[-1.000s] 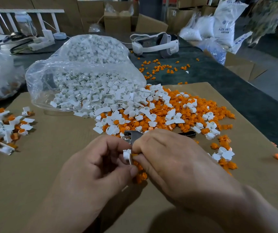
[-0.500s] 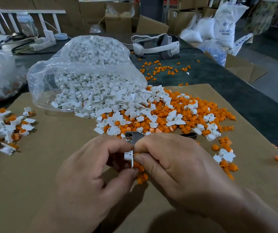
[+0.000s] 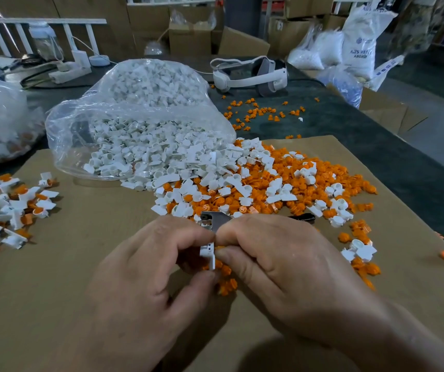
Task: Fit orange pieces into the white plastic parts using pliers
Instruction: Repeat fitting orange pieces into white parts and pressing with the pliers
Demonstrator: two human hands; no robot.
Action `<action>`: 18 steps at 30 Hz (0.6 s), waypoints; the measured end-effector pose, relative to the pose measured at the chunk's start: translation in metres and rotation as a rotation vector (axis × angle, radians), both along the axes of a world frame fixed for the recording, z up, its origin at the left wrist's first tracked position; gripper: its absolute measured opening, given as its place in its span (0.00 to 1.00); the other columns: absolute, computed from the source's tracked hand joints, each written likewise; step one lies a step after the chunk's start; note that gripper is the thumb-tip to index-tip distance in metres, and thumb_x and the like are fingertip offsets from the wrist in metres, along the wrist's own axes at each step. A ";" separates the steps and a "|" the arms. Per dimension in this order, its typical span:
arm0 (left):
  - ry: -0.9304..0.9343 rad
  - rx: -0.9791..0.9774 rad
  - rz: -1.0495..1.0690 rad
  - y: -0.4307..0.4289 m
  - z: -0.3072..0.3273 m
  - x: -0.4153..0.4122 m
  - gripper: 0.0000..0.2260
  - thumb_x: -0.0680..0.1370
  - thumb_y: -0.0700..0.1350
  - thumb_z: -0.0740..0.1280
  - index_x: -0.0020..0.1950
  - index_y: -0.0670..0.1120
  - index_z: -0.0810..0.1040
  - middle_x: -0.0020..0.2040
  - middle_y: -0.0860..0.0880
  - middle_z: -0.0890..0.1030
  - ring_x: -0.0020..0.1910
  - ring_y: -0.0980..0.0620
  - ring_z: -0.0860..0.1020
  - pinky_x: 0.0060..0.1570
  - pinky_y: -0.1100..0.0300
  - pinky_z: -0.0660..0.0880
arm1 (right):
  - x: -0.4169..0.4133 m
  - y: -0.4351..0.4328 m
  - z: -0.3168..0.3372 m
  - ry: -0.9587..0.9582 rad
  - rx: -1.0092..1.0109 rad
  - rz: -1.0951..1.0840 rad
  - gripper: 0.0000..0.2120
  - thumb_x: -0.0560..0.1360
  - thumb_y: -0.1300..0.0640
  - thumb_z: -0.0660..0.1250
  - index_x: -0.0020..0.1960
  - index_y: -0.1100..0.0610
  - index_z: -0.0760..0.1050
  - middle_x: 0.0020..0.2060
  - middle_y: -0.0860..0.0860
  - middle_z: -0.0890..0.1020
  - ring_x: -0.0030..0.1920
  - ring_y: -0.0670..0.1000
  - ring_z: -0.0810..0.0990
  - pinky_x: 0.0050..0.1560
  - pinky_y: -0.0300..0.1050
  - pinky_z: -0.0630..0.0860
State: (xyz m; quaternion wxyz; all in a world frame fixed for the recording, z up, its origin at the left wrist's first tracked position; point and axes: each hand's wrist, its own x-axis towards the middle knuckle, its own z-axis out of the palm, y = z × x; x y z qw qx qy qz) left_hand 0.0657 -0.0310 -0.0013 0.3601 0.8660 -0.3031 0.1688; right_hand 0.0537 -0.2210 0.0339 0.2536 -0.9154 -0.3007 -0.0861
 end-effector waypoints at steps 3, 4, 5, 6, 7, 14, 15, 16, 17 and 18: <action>-0.005 -0.037 -0.005 0.001 0.002 -0.001 0.15 0.70 0.56 0.66 0.52 0.51 0.81 0.44 0.62 0.78 0.41 0.56 0.80 0.38 0.49 0.79 | -0.001 0.000 -0.001 -0.010 0.015 0.000 0.10 0.79 0.45 0.53 0.46 0.44 0.71 0.37 0.38 0.72 0.40 0.39 0.72 0.36 0.32 0.67; -0.033 -0.068 -0.004 0.000 0.003 -0.002 0.13 0.71 0.54 0.67 0.53 0.53 0.80 0.44 0.61 0.79 0.41 0.58 0.79 0.37 0.52 0.79 | -0.001 0.001 -0.001 -0.019 0.014 -0.003 0.10 0.79 0.46 0.53 0.46 0.44 0.71 0.37 0.38 0.71 0.40 0.40 0.71 0.36 0.32 0.67; -0.057 -0.099 0.009 0.000 0.004 -0.005 0.12 0.71 0.53 0.68 0.53 0.54 0.78 0.45 0.60 0.79 0.41 0.59 0.79 0.36 0.54 0.78 | -0.001 0.002 -0.001 -0.030 0.009 -0.005 0.10 0.79 0.46 0.53 0.46 0.45 0.71 0.37 0.38 0.72 0.39 0.40 0.71 0.37 0.32 0.67; -0.063 -0.128 0.024 -0.001 0.005 -0.007 0.12 0.70 0.53 0.68 0.53 0.56 0.76 0.46 0.59 0.79 0.41 0.59 0.79 0.36 0.56 0.78 | -0.001 0.003 -0.002 -0.039 0.005 -0.006 0.10 0.79 0.47 0.53 0.46 0.46 0.72 0.38 0.39 0.72 0.40 0.39 0.71 0.37 0.32 0.67; -0.057 -0.142 0.039 -0.002 0.006 -0.008 0.12 0.70 0.53 0.68 0.53 0.57 0.76 0.47 0.59 0.79 0.42 0.60 0.79 0.37 0.57 0.77 | -0.001 0.003 -0.002 -0.045 0.006 -0.006 0.10 0.79 0.47 0.53 0.47 0.47 0.72 0.39 0.39 0.73 0.41 0.40 0.71 0.38 0.33 0.69; 0.050 -0.255 0.105 -0.005 0.002 -0.010 0.16 0.67 0.56 0.67 0.55 0.65 0.76 0.49 0.62 0.79 0.43 0.61 0.80 0.42 0.69 0.75 | -0.002 0.001 -0.003 -0.070 0.068 -0.027 0.06 0.78 0.49 0.60 0.51 0.47 0.74 0.43 0.39 0.75 0.44 0.41 0.74 0.41 0.38 0.74; 0.069 -0.266 0.125 -0.005 0.001 -0.010 0.16 0.67 0.56 0.67 0.54 0.64 0.75 0.48 0.62 0.79 0.43 0.60 0.80 0.42 0.71 0.74 | -0.003 0.000 -0.002 -0.079 0.057 -0.062 0.05 0.78 0.47 0.60 0.51 0.45 0.72 0.42 0.39 0.74 0.42 0.41 0.73 0.38 0.36 0.72; 0.086 -0.259 0.151 -0.004 0.000 -0.008 0.16 0.66 0.57 0.67 0.54 0.64 0.75 0.48 0.61 0.80 0.43 0.60 0.80 0.42 0.72 0.73 | -0.004 0.000 -0.001 -0.085 0.047 -0.099 0.05 0.77 0.45 0.59 0.51 0.44 0.70 0.40 0.38 0.72 0.40 0.40 0.72 0.36 0.34 0.70; 0.106 -0.251 0.170 -0.003 -0.001 -0.007 0.17 0.66 0.58 0.67 0.54 0.65 0.75 0.47 0.62 0.80 0.43 0.61 0.80 0.41 0.73 0.73 | -0.005 -0.001 -0.001 -0.083 0.040 -0.129 0.06 0.77 0.44 0.59 0.52 0.43 0.70 0.39 0.38 0.71 0.38 0.40 0.71 0.34 0.33 0.68; 0.143 -0.257 0.186 -0.003 -0.003 -0.006 0.17 0.65 0.59 0.67 0.53 0.66 0.75 0.45 0.62 0.80 0.42 0.61 0.80 0.40 0.73 0.73 | -0.005 -0.002 0.000 -0.071 0.027 -0.145 0.07 0.76 0.42 0.58 0.51 0.42 0.69 0.37 0.38 0.70 0.37 0.41 0.71 0.32 0.33 0.67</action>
